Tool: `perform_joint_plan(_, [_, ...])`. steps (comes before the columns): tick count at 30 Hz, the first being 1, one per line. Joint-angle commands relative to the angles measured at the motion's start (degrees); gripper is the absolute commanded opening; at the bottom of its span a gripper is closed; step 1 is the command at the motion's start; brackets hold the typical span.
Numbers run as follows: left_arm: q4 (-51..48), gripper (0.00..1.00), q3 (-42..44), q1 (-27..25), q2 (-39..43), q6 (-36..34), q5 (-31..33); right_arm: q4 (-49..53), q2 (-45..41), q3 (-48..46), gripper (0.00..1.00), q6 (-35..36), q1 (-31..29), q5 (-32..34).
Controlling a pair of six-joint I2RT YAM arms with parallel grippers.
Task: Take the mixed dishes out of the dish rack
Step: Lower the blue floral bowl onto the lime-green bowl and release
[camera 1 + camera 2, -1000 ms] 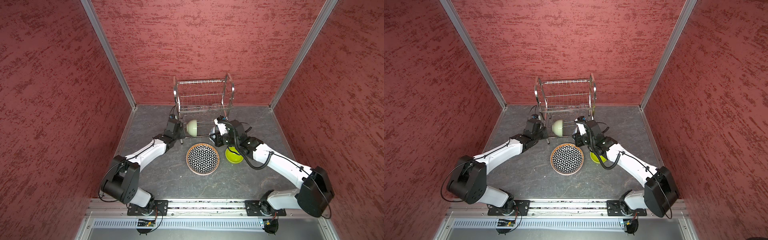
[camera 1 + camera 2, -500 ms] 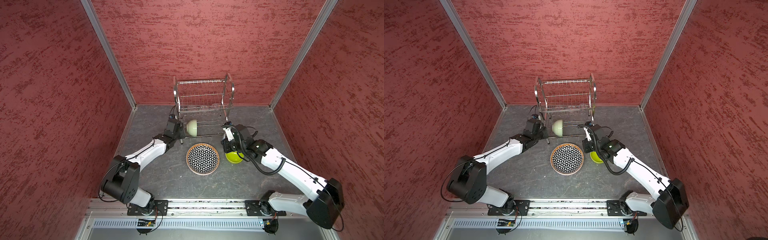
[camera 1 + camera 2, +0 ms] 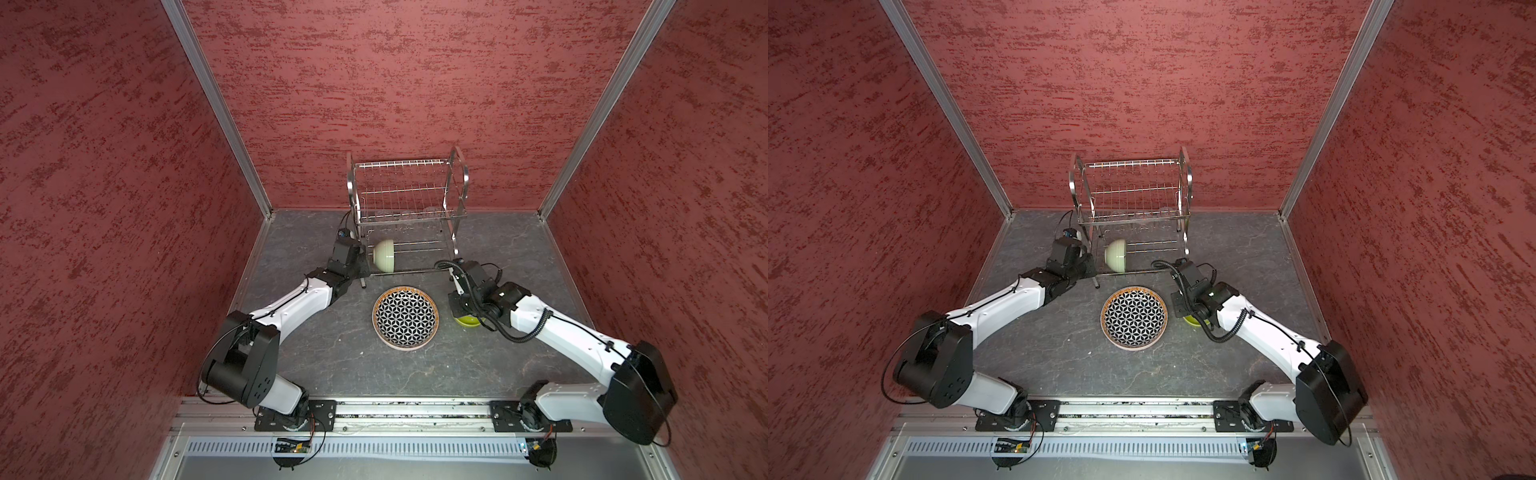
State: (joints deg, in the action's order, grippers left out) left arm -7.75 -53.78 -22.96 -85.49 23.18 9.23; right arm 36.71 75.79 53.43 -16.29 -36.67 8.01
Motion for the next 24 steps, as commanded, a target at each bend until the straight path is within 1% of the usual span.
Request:
perform_joint_plan(1, [2.66, 0.12, -1.51, 1.33, 1.03, 4.43, -0.66, -1.09, 1.48, -0.07, 0.0, -1.2, -0.25, 0.95])
perform_joint_plan(8, [2.69, 0.13, -1.86, 1.6, 0.07, 4.7, -2.11, -1.24, 4.23, -0.34, 0.0, -1.55, -0.25, -0.13])
perform_joint_plan(15, [3.5, 0.14, -1.24, 1.78, 0.42, 5.39, -2.03, -1.44, 7.18, -0.52, 0.0, -1.96, -0.25, -1.24])
perform_joint_plan(22, [3.09, 0.15, -1.37, 1.92, 0.06, 5.41, -2.12, -1.56, 7.18, -1.03, 0.16, -2.51, -0.25, -1.15])
perform_joint_plan(24, [3.0, 0.15, -1.33, 1.95, 0.06, 5.39, -2.12, -1.38, 7.18, -1.08, 0.22, -2.56, -0.2, -1.07])
